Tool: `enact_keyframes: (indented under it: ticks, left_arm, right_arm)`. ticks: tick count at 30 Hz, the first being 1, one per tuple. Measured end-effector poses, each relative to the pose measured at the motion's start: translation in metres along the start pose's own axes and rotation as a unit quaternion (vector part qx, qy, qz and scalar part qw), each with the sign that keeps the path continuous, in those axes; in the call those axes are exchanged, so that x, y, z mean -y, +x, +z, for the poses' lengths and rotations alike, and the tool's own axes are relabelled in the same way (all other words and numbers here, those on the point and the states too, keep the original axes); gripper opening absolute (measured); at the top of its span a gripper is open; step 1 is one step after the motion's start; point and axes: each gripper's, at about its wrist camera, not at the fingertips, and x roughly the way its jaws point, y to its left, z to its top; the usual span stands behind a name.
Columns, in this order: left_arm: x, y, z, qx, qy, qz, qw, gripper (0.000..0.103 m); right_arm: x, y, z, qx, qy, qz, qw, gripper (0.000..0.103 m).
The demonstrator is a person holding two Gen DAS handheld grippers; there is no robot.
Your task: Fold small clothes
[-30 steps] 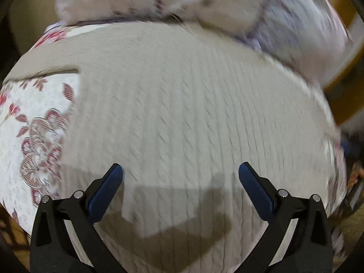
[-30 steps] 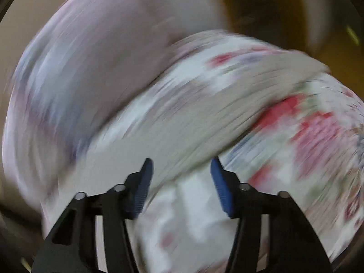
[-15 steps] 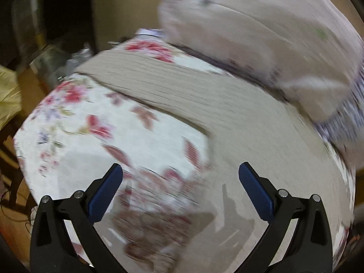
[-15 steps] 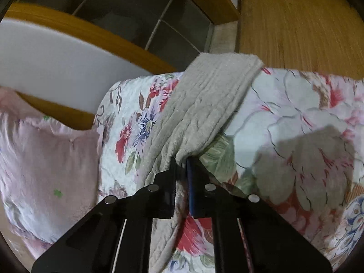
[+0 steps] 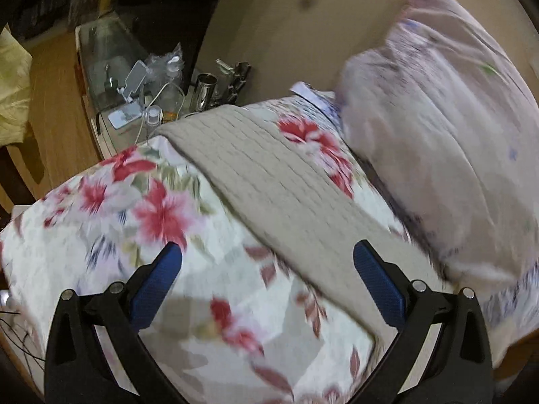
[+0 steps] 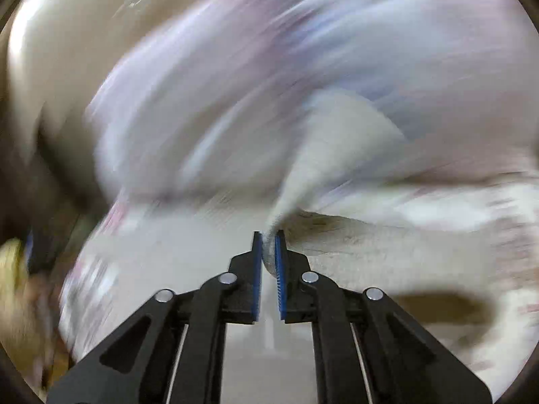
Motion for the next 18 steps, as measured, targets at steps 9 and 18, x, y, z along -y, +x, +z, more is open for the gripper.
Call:
enact_keyframes:
  ticks: [9,18]
  left_arm:
    - [-0.032,0.027,0.042,-0.006,-0.077,-0.018,0.9968,0.082]
    - [-0.058,0.044,0.075,-0.014,-0.148,-0.032,0.9884,0.008]
  right_arm:
    - [-0.081,0.051,-0.075,-0.134,-0.025,0.050,0.989,0.053]
    - [-0.027,0.021,-0.082,-0.123,0.048,-0.008,0.991,0.056]
